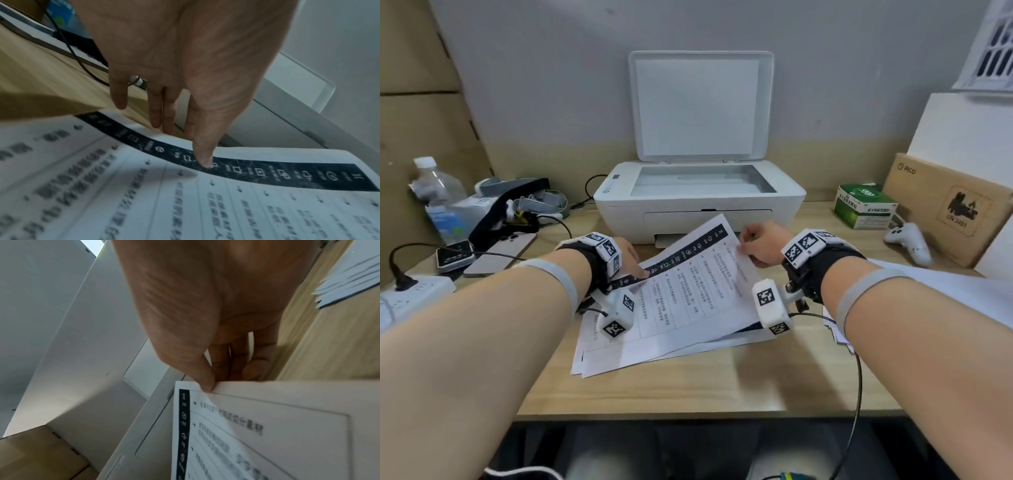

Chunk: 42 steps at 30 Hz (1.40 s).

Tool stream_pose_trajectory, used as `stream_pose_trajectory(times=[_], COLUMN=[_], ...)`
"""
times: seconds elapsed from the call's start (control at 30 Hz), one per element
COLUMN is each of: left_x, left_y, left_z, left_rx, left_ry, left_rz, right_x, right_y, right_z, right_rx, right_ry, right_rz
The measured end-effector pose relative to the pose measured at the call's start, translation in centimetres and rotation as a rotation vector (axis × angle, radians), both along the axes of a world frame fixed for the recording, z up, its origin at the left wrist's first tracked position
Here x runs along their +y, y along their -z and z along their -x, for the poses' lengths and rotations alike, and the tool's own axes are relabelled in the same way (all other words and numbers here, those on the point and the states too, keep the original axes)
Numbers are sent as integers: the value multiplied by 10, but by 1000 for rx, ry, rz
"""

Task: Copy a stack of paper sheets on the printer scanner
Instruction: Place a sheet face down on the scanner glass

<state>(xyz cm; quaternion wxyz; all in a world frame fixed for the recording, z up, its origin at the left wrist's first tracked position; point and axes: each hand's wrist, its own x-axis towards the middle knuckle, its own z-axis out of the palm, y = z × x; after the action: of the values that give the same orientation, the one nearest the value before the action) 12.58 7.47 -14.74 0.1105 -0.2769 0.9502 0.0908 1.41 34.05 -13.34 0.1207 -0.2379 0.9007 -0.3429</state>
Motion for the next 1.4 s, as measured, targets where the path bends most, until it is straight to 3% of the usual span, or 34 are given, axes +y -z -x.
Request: stream_pose_trajectory(times=[0.2,0.4,0.5,0.63,0.73,0.8,0.87,0.97,1.03,1.2,1.4], left_x=[-18,-49,-47,-38,-45,-46,-41,-38,-40,-55,-68], left_y=[-36,-59,-79,-105,-125,-137,-144,-146,-143,-121,-102], left_z=[-10,-20,-24,-13,-2,7,20,39,49,77,112], left_rx=[48,216,229,480,550,691,847,1007,1043,1024,885], left_ry=[-89,-254,-194,-103,-88,-82,-64,-58,-97,-110,-110], left_rz=[-113,-552,-666,-658,-691,-844,-992,-1000,-977,-949,-809], right_x=[16,32,34,33,34,36,37,34,30,18,-6], right_y=[-40,-80,-95,-112,-127,-135,-141,-144,-141,-115,-87], right_z=[2,13,23,37,46,55,66,80,89,121,150], right_rx=[64,171,249,327,358,305,166,-34,-102,156,189], right_ry=[-26,38,106,183,237,204,130,116,145,186,166], right_rz=[263,405,402,369,400,505,733,1006,1076,586,260])
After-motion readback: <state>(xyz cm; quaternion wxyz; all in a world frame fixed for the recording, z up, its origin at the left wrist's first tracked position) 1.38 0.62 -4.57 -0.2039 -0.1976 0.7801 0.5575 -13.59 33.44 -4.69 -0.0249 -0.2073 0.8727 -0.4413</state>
